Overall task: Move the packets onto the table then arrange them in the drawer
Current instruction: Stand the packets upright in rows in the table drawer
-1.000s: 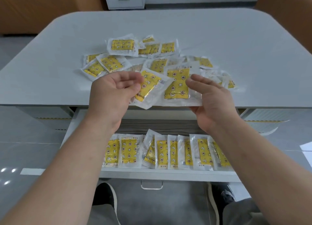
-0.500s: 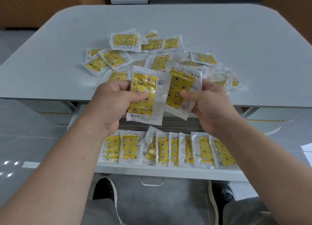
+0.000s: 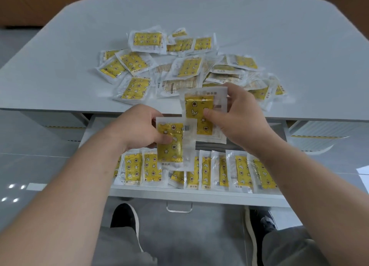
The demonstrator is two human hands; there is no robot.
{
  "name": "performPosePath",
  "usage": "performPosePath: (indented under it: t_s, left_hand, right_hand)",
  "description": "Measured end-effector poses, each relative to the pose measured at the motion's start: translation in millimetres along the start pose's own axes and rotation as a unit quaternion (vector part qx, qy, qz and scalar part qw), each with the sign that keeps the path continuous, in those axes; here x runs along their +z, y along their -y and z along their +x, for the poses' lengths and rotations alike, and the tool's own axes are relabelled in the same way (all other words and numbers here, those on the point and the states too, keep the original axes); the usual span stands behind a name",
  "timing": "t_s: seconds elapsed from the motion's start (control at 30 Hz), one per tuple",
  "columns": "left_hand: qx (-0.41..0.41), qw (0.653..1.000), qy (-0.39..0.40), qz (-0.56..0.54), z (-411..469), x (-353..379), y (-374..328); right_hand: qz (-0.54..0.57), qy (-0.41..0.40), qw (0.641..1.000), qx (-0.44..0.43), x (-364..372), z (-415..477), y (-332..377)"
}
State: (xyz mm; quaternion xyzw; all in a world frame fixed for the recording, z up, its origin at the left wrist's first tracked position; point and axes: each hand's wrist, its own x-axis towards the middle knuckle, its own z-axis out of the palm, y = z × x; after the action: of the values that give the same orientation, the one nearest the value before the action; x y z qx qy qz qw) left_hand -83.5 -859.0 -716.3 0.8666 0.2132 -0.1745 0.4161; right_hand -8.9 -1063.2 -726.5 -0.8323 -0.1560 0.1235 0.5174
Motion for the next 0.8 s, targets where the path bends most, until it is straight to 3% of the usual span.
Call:
performPosePath:
  t_s: [0.23, 0.37, 0.57, 0.8]
  left_hand:
    - [-0.080, 0.985, 0.034, 0.150, 24, 0, 16]
    - [-0.067, 0.960, 0.063, 0.263, 35, 8, 21]
    - [-0.047, 0.955, 0.135, 0.260, 58, 37, 35]
    - [0.005, 0.946, 0.129, 0.297, 78, 53, 51]
  right_hand:
    - [-0.050, 0.024, 0.998, 0.017, -1, 2, 0]
    - [-0.075, 0.045, 0.995, 0.044, -3, 5, 0]
    - [-0.104, 0.100, 0.988, 0.052, -2, 8, -1]
    - [-0.136, 0.178, 0.973, 0.062, -4, 9, -7]
